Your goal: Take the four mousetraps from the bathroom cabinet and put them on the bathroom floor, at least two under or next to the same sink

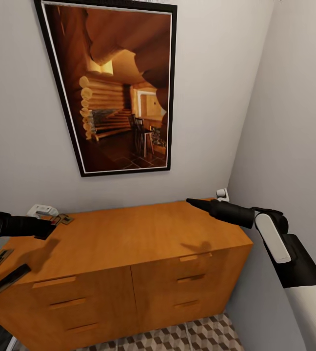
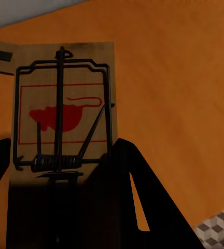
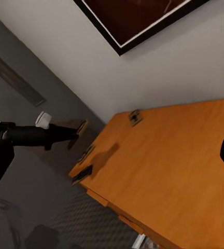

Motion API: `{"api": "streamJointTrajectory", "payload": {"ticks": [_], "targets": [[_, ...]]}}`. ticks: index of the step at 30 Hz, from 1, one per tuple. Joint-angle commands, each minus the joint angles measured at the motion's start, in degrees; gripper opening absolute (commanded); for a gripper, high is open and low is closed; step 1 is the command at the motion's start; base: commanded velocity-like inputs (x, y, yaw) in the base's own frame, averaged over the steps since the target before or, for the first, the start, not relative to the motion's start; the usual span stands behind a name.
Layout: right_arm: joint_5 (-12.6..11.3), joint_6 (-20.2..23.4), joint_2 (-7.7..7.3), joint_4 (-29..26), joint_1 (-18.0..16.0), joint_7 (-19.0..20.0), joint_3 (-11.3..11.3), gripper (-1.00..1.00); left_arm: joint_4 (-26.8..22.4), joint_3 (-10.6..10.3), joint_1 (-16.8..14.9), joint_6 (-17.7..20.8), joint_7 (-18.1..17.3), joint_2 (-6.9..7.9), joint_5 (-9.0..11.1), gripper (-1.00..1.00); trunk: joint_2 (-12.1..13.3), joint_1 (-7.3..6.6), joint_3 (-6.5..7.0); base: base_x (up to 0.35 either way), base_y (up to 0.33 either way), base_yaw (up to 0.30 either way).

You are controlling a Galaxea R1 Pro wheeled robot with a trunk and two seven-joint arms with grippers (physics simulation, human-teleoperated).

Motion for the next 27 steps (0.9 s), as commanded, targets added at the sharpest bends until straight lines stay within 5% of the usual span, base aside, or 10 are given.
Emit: {"api": "streamJointTrajectory", "payload": {"ticks": [1, 6, 27], "targets": [[0.0, 0.2, -0.02, 0.0, -0.1, -0.4, 0.1, 1.0, 0.0, 0.0, -0.1, 0.3, -0.7, -0.01, -0.6, -1.0, 0.4, -0.21, 0.1, 0.0, 0.0, 0.0], [0.1, 0.2, 0.11, -0.4, -0.1, -3.8, 0.1, 1.0, -0.1, 0.0, -0.1, 0.4, -0.7, -0.07, -0.7, -1.0, 2.4, -1.31, 1.0, 0.0, 0.0, 0.0], [-0.1, 0.1, 0.22, -0.2, -0.1, -4.8, 0.3, 1.0, 0.3, 0.0, 0.3, 0.4, -0.7, 0.03, -0.7, -1.0, 10.8, -5.93, 4.77, 0.0, 0.0, 0.0]]}}
